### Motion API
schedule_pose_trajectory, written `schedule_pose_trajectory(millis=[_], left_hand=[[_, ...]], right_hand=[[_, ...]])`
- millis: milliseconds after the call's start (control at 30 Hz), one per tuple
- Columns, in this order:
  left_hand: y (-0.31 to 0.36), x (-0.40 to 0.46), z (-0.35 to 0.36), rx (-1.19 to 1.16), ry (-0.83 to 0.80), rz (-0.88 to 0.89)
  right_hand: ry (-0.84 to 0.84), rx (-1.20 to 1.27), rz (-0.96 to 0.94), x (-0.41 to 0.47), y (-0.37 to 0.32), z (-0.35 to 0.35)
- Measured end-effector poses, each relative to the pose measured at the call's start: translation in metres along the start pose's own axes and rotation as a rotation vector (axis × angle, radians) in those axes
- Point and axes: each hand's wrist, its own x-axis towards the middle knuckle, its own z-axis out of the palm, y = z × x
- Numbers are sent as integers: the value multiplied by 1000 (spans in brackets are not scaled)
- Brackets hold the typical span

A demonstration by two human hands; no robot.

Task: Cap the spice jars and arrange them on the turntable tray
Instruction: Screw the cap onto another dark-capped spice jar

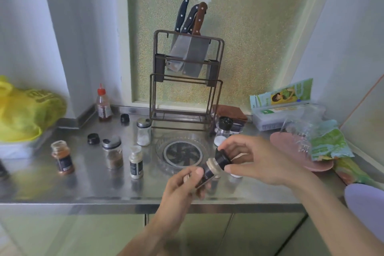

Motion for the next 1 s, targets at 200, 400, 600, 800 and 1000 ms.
schedule_pose_trajectory(millis=[200,400,600,800,1000], left_hand=[[5,6,-6,-173,3,-229],[-6,12,-18,-212,0,-151],[-10,16,-21,-220,7,-151],[-10,18,-21,-218,-8,-139],[-12,17,-21,-214,-27,-140]], right_hand=[[-21,-42,-4,7,-6,8],[12,-223,139,16,-5,15],[-97,-161,151,15,-4,12],[-114,-137,137,15,-2,12],[-115,-154,136,15,0,14]])
